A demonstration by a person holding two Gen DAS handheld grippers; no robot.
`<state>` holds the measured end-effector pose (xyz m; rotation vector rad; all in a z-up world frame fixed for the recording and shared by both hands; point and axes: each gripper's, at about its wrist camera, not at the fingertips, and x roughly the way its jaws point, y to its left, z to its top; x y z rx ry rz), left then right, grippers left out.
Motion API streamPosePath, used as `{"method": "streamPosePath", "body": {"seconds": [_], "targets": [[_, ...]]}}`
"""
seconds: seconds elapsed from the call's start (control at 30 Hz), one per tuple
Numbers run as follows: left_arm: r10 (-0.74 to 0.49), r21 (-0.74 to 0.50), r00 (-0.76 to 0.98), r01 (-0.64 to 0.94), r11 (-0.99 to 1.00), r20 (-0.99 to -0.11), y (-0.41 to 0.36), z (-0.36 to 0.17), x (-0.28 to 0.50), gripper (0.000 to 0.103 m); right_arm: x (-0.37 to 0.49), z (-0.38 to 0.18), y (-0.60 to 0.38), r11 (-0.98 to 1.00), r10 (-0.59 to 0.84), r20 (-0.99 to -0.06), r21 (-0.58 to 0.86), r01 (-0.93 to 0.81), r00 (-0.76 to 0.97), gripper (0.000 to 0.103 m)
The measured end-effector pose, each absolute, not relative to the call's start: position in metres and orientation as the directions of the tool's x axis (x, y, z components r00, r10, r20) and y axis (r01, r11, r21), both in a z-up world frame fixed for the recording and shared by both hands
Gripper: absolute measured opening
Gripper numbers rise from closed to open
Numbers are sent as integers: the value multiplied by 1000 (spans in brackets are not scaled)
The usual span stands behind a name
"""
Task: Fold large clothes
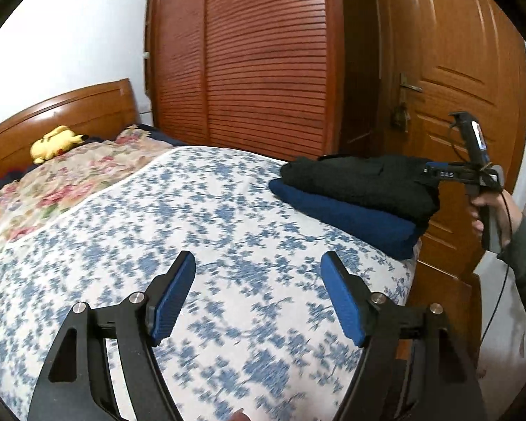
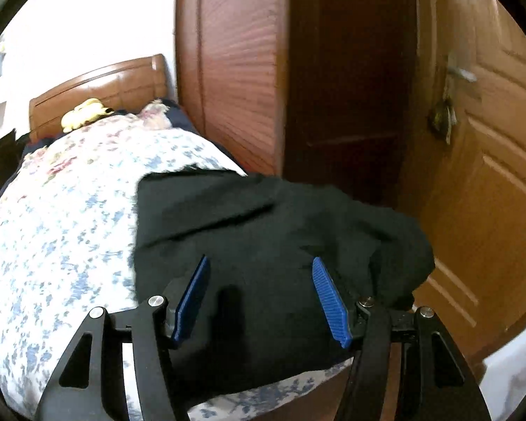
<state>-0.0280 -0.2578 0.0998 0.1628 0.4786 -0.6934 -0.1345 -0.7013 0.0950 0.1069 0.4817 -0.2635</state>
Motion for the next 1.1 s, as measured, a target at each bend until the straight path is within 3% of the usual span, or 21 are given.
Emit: {"method": "streamPosePath", "body": {"seconds": [0.13,0.57,1.1], "targets": [[-560,-18,687,625,781,-462,-227,101,-43,75,-156,104,-659,980,-162,-446,28,195,880,63],[-430,-53,768,463,885,-476,-129,90,-68,80,-170,94,-510,992,127,-412,67,-109,902,80],[-179,-60,864,171,983,-470,-12,63,-102,80,-174,73,-402,938,338,-385,65,-340,859,82]]}}
